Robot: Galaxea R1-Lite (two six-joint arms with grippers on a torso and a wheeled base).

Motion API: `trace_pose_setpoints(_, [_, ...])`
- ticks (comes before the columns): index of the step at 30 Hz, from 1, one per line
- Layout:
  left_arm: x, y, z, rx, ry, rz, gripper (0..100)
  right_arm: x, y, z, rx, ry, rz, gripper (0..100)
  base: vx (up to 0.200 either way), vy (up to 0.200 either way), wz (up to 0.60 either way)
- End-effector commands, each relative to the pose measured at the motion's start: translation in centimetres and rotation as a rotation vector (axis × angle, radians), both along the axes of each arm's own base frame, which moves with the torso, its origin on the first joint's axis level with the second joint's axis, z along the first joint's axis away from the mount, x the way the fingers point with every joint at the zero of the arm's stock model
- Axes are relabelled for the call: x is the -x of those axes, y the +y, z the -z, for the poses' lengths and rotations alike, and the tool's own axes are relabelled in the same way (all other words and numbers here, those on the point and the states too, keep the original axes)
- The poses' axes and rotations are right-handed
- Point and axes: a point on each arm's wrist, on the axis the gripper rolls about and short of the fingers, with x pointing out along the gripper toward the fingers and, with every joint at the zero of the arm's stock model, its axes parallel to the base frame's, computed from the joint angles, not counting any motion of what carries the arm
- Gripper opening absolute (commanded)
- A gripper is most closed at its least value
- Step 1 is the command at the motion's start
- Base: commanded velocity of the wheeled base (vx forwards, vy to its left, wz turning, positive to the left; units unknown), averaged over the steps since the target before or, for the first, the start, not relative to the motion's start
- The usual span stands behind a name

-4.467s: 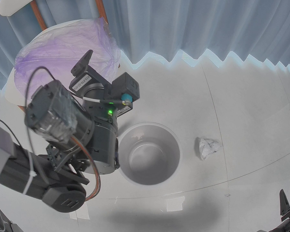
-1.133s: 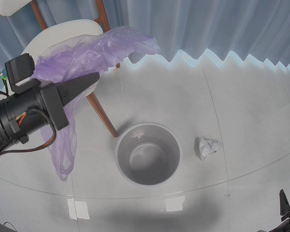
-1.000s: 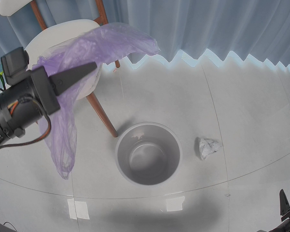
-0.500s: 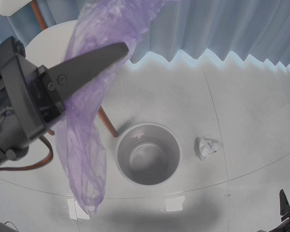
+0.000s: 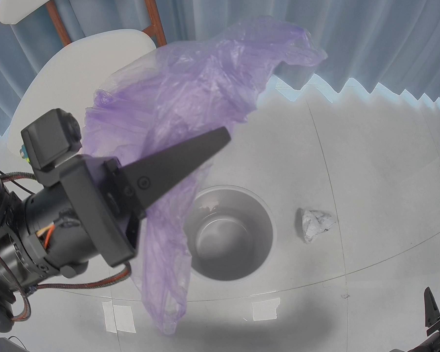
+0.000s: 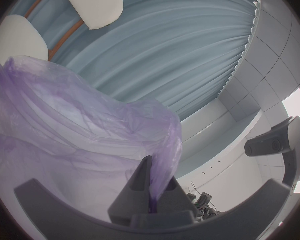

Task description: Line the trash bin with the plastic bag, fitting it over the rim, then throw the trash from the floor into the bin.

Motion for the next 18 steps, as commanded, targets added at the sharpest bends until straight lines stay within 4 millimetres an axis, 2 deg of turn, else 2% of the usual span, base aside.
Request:
trace_pose_setpoints(1, [0.4, -1.0, 0.6, -0.004, 0.006, 0.045, 0, 0.0, 0.0, 0.5, 0.0, 0.001, 0.0, 100, 0.0, 0.0, 0.0])
trace_pose_setpoints(10, [3.0, -2.4, 0.9, 0.019, -0.013, 0.175, 0, 0.0, 0.0, 0.5, 0.0, 0.001, 0.0, 100, 0.0, 0.0, 0.0])
trace_pose_setpoints(18, [5.1, -2.7, 1.8, 0.027, -0.025, 0.272, 0, 0.0, 0.0, 0.5, 0.0, 0.001, 0.0, 100, 0.0, 0.0, 0.0])
